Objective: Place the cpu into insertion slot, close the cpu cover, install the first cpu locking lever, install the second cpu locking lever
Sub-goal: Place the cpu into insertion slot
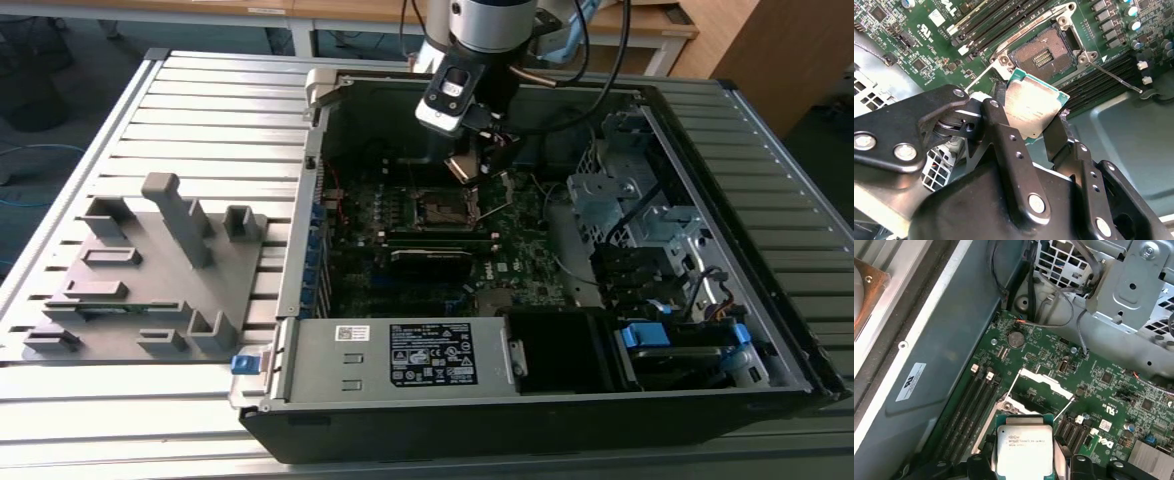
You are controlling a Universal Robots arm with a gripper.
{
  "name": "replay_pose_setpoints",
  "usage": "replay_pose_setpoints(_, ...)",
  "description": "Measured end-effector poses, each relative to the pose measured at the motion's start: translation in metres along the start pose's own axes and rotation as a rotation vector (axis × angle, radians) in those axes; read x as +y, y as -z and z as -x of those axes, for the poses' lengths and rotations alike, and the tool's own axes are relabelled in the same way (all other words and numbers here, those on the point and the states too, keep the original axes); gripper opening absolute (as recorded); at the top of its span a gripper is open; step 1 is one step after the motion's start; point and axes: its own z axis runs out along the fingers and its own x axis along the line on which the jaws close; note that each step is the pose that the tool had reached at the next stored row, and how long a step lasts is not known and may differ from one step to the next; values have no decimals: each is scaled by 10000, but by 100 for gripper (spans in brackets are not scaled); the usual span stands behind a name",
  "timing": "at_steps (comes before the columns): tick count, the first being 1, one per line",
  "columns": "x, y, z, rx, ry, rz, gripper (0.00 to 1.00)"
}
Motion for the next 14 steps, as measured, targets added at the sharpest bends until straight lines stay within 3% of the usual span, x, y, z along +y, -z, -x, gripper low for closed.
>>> replay_pose_setpoints(14, 1, -2, -1, -9, -98, 3, 54)
